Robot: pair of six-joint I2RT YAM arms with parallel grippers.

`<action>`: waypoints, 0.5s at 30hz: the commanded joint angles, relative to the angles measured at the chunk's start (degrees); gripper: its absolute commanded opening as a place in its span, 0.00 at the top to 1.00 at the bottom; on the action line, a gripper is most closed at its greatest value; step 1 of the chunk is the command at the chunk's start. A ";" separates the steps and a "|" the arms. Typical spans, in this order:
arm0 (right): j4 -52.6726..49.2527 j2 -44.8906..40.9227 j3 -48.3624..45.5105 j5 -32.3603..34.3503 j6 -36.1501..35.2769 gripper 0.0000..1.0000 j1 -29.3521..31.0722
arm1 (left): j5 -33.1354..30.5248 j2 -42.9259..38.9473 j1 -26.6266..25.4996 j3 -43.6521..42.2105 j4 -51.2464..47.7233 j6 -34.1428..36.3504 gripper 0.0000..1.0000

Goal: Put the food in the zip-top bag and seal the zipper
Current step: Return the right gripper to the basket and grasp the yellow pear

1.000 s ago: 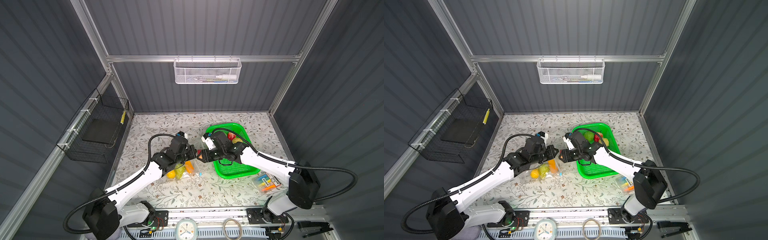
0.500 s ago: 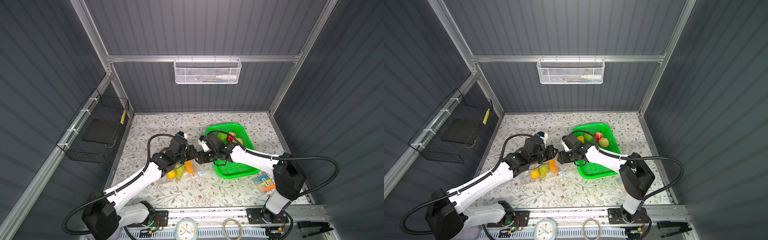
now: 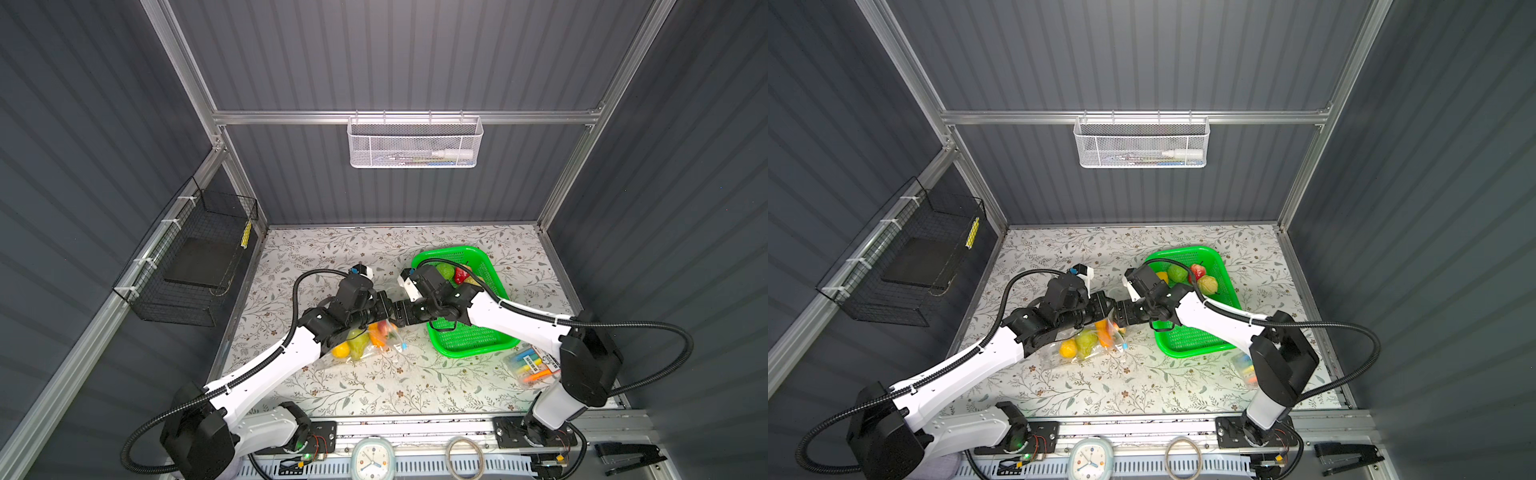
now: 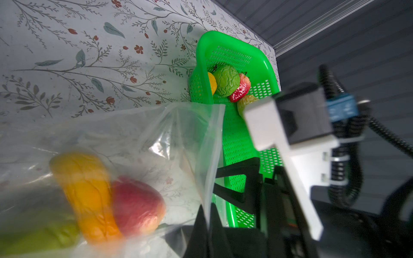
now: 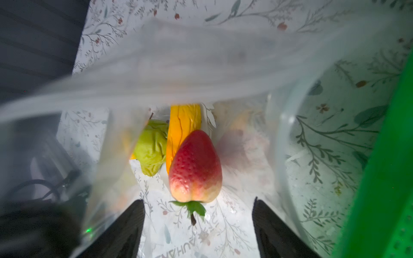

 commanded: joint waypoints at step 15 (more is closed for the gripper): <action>-8.29 -9.79 0.12 12.25 0.04 0.27 -14.10 | 0.24 0.36 -0.32 0.24 0.65 0.32 1.00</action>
